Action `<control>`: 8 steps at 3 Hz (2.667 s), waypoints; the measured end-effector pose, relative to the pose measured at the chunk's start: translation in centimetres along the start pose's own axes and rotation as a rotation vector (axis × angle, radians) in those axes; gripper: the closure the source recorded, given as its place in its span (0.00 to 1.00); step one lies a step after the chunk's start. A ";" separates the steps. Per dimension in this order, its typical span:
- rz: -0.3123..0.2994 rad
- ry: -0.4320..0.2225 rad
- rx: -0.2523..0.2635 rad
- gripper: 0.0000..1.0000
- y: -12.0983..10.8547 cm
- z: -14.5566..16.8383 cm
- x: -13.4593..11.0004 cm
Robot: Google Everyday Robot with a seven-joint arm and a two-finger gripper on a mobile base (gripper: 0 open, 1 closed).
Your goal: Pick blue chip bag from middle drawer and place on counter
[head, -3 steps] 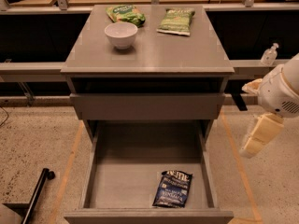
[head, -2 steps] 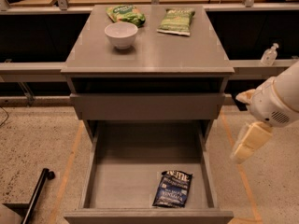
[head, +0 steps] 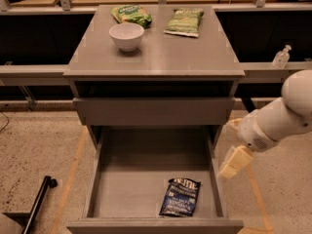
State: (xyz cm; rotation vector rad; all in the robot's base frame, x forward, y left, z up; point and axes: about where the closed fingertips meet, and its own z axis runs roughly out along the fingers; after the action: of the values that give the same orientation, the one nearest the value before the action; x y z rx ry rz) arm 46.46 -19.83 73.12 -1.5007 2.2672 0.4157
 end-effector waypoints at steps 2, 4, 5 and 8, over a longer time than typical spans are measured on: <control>0.078 -0.039 -0.095 0.00 -0.2 7.4 1.2; 0.056 0.001 -0.029 0.00 -2.0 10.3 2.2; 0.040 0.034 -0.006 0.00 -3.6 13.2 3.4; 0.060 0.079 -0.023 0.00 -4.3 17.0 5.1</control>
Offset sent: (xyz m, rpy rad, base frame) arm 0.0083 0.0200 -0.0552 0.0671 0.0740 -0.0202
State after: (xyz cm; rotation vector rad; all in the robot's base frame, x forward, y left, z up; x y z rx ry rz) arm 51.32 -17.96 55.63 -1.4883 2.3812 0.4079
